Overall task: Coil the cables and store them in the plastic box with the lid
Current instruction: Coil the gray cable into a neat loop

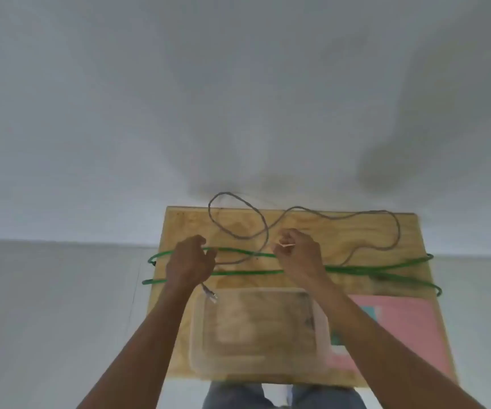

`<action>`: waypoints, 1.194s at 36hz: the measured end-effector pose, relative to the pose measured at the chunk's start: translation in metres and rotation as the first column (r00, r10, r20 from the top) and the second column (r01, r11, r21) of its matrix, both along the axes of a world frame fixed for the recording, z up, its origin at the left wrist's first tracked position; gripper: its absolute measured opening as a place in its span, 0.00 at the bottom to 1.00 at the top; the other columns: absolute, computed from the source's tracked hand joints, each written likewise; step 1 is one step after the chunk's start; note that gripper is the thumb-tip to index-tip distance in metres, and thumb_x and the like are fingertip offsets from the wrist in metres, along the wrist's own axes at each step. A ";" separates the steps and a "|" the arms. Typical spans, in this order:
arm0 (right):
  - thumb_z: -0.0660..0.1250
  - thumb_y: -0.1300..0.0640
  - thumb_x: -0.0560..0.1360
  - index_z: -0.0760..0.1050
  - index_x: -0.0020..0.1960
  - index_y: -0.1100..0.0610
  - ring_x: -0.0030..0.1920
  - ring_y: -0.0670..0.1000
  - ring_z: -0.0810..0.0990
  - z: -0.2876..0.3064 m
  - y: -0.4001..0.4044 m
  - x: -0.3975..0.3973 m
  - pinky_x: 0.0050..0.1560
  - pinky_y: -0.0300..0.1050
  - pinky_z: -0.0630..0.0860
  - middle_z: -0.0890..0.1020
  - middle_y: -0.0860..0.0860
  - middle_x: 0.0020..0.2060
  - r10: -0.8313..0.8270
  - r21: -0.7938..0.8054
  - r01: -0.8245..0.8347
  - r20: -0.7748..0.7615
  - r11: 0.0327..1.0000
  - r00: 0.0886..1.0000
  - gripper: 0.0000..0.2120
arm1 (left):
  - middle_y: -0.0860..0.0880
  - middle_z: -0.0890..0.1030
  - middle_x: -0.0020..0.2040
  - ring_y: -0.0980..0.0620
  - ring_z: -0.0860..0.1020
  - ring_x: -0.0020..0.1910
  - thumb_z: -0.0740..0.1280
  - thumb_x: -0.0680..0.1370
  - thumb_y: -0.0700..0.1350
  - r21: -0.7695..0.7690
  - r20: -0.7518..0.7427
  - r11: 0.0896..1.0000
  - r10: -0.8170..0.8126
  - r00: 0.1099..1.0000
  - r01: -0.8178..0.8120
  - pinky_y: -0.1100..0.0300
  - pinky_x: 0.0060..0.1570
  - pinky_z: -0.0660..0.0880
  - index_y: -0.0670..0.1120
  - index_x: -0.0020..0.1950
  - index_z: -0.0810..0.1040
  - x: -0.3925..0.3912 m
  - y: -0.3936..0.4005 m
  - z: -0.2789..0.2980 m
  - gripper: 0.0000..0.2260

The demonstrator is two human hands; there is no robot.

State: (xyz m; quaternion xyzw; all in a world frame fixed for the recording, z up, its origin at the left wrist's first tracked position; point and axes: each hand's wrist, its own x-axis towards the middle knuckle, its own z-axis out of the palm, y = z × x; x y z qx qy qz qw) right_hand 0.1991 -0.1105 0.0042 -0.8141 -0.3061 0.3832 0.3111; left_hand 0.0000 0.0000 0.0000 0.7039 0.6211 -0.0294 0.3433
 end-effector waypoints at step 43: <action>0.66 0.53 0.79 0.65 0.75 0.45 0.69 0.43 0.69 0.171 -0.045 -0.015 0.67 0.36 0.65 0.75 0.42 0.68 0.360 0.536 -0.524 0.386 0.661 0.849 0.26 | 0.48 0.66 0.31 0.55 0.60 0.25 0.66 0.75 0.45 -0.478 0.823 0.878 0.457 0.337 -0.022 0.63 0.26 0.63 0.34 0.51 0.83 0.026 -0.133 0.236 0.15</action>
